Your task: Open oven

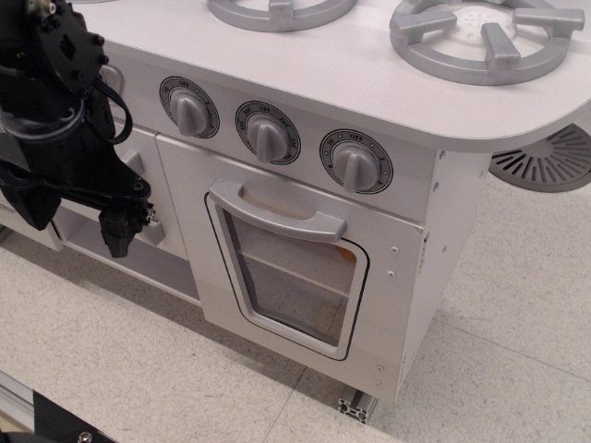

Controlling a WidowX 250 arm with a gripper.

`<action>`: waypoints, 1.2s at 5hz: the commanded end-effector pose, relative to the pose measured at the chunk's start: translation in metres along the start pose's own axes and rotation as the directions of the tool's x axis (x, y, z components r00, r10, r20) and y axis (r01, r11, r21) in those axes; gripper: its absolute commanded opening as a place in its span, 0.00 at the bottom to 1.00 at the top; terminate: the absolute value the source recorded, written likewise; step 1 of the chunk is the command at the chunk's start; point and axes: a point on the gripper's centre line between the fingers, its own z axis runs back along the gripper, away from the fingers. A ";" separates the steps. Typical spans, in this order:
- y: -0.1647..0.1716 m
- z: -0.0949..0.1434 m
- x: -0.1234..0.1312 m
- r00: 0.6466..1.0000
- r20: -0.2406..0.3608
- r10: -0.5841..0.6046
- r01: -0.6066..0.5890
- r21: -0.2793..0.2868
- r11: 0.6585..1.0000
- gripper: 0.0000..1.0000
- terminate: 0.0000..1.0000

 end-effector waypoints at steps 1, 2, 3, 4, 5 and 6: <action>0.000 0.000 0.000 1.000 0.000 0.000 0.000 0.000 1.000 1.00 0.00; -0.019 -0.005 -0.002 0.975 0.035 0.218 -0.216 -0.058 0.975 1.00 0.00; -0.029 -0.009 0.010 0.878 0.074 0.473 -0.465 -0.105 0.879 1.00 0.00; -0.028 -0.030 0.025 0.720 0.066 0.691 -0.677 -0.152 0.720 1.00 0.00; -0.032 -0.043 0.036 0.557 0.024 0.830 -0.814 -0.182 0.552 1.00 0.00; -0.034 -0.051 0.050 0.459 0.016 0.888 -0.872 -0.181 0.454 1.00 0.00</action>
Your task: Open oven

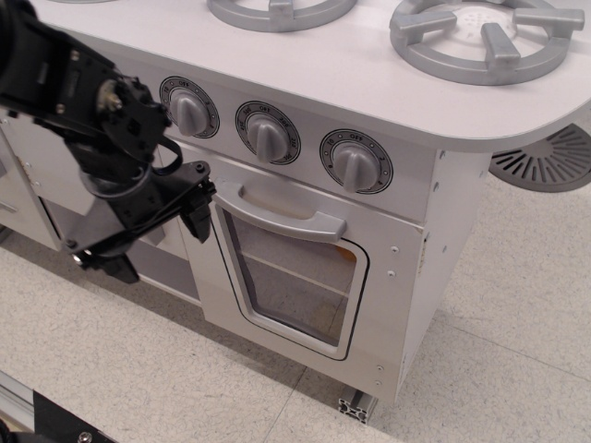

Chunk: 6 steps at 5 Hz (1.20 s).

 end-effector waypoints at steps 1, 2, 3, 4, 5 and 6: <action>-0.022 -0.018 0.026 0.983 0.027 0.182 -0.181 -0.039 0.983 1.00 0.00; -0.030 -0.028 0.032 0.976 -0.011 0.218 -0.218 -0.055 0.974 1.00 0.00; -0.041 -0.035 0.033 0.976 -0.067 0.208 -0.214 -0.100 0.972 1.00 0.00; -0.051 -0.040 0.029 0.980 -0.078 0.184 -0.193 -0.122 0.974 1.00 0.00; -0.058 -0.044 0.024 0.980 -0.101 0.170 -0.182 -0.128 0.975 1.00 0.00; -0.062 -0.053 0.020 0.980 -0.107 0.170 -0.182 -0.125 0.975 1.00 0.00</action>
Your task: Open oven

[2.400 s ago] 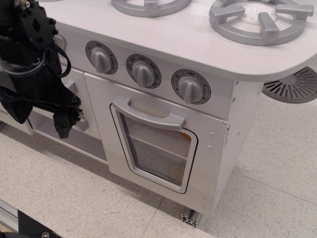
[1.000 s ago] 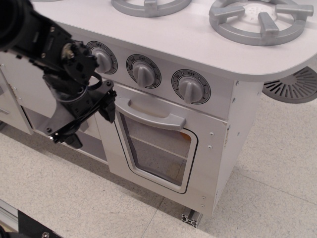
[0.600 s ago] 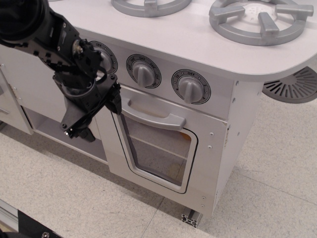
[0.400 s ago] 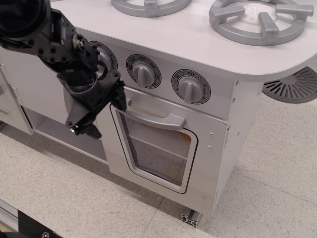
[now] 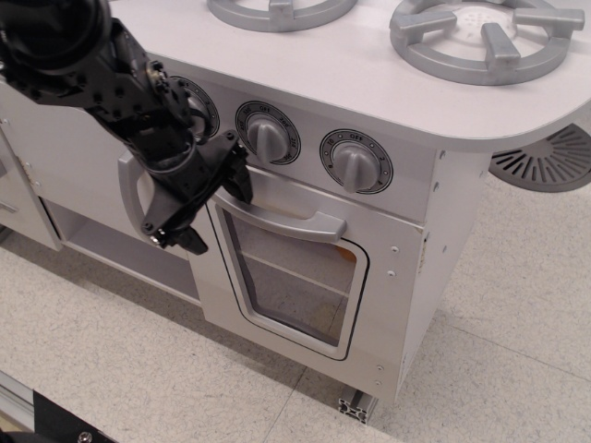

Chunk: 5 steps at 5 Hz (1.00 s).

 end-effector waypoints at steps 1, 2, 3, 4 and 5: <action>-0.014 -0.010 0.001 1.000 -0.018 -0.026 0.026 -0.025 0.999 1.00 0.00; -0.007 -0.012 -0.001 0.999 -0.001 -0.047 0.047 0.009 0.999 1.00 0.00; 0.017 0.003 -0.001 0.998 0.010 -0.057 0.056 0.097 0.994 1.00 0.00; 0.032 0.023 0.001 0.993 -0.005 -0.114 0.112 0.243 0.964 1.00 0.00; 0.047 0.038 0.002 0.976 -0.014 -0.219 0.213 0.304 0.929 1.00 0.00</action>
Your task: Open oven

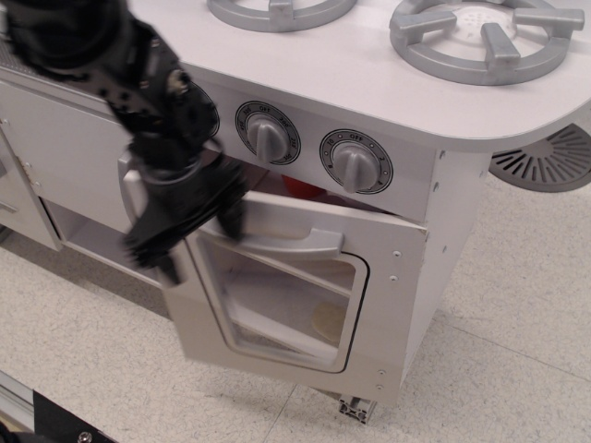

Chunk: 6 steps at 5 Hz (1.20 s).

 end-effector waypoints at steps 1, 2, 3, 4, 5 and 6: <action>0.020 0.034 0.001 0.961 0.056 -0.270 0.264 0.099 0.959 1.00 0.00; 0.015 0.053 0.012 0.919 0.107 -0.379 0.371 0.087 0.925 1.00 0.00; 0.005 0.061 0.038 0.842 0.172 -0.511 0.508 0.067 0.859 1.00 0.00; -0.004 0.062 0.067 0.801 0.239 -0.549 0.552 0.058 0.831 1.00 0.00; -0.014 0.067 0.089 0.788 0.226 -0.572 0.580 0.036 0.814 1.00 0.00; -0.025 0.051 0.097 0.756 0.171 -0.632 0.634 0.051 0.772 1.00 0.00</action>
